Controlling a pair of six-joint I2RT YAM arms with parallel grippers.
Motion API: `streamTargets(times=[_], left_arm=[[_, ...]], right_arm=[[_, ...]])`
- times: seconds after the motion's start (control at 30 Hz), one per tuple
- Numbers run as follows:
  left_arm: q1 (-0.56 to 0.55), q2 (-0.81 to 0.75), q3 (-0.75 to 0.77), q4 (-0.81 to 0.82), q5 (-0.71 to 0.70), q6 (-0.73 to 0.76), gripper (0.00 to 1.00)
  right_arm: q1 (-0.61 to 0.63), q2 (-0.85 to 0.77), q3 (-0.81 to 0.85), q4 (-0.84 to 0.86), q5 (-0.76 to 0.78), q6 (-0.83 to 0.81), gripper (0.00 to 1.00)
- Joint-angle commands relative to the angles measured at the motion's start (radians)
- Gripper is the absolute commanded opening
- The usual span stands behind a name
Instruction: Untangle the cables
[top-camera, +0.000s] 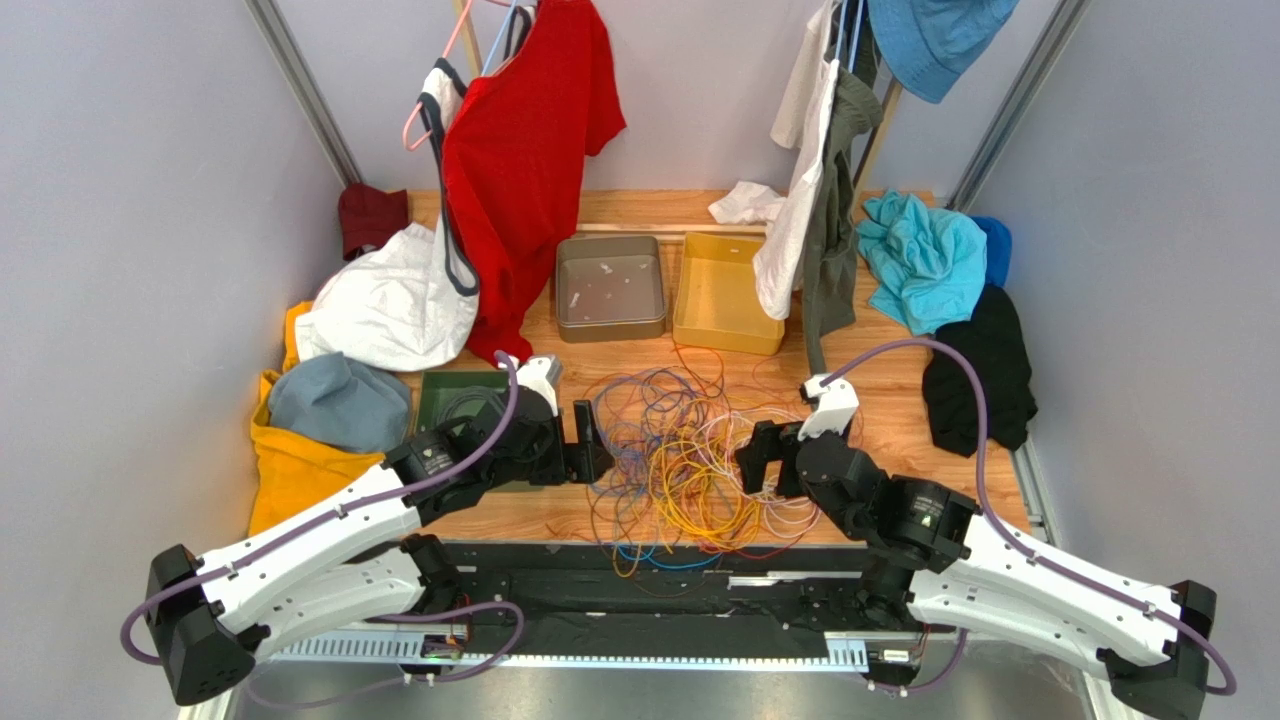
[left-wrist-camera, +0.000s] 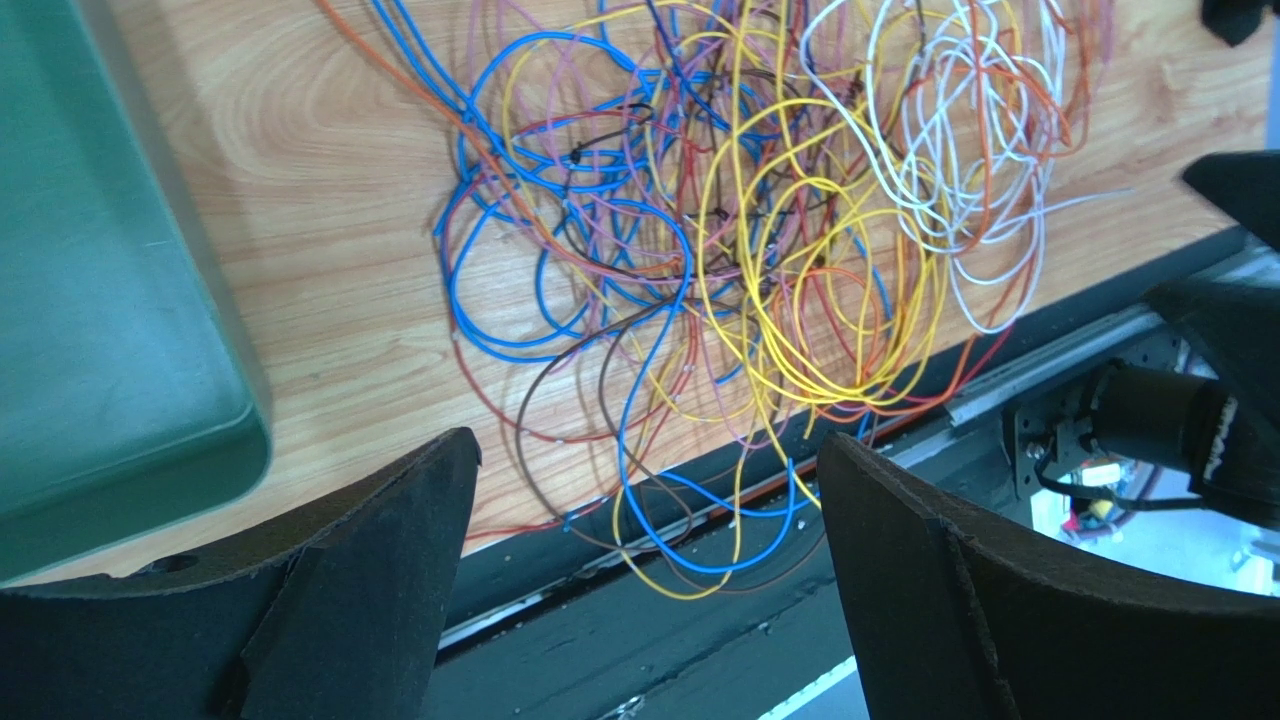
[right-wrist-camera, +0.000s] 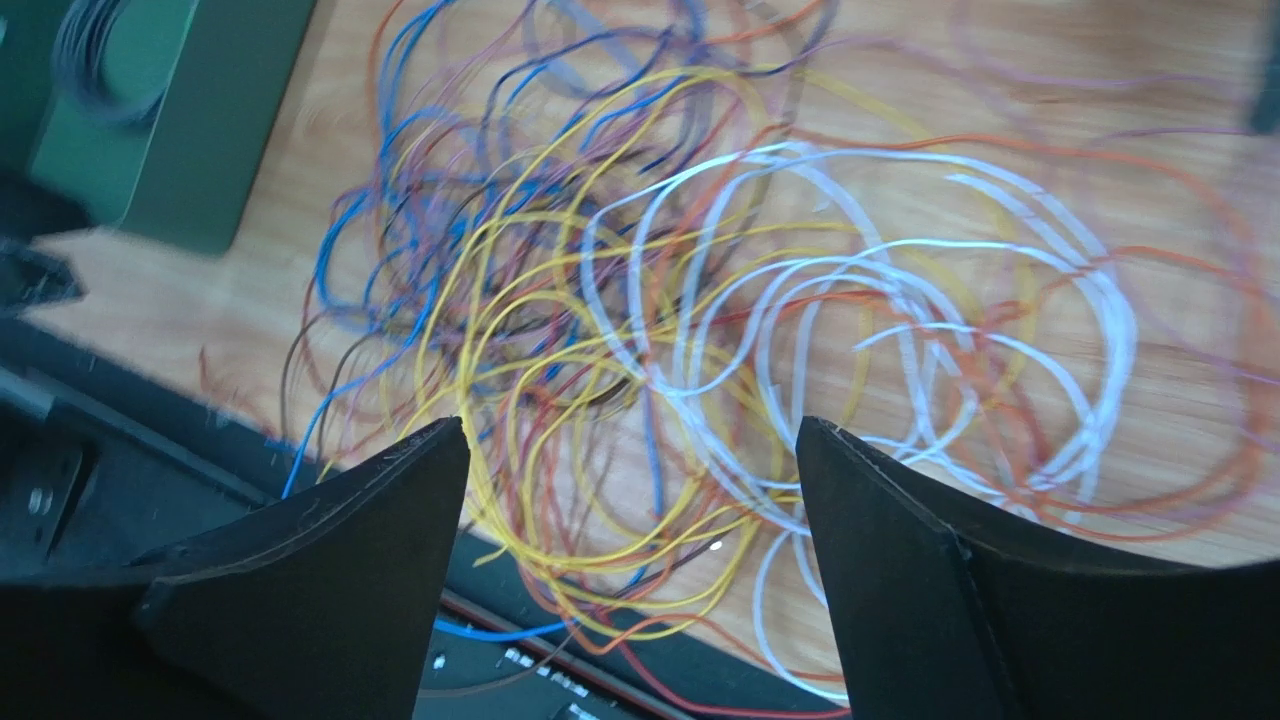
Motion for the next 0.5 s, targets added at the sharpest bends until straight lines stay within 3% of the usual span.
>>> streamTargets(times=[0.0,0.17,0.47], left_arm=[[-0.009,-0.054,-0.047,0.101,0.036,0.005,0.93],[-0.009,-0.097,-0.082,0.105,0.003,-0.017,0.91],[-0.009,-0.168,-0.102,0.079,0.0,-0.012,0.9]], right_arm=[[0.115,0.093,0.001,0.147,-0.147,-0.064,0.84],[0.304,0.329,0.037,0.199,-0.031,-0.064,0.79],[0.338,0.567,0.041,0.381,-0.012,-0.049,0.64]])
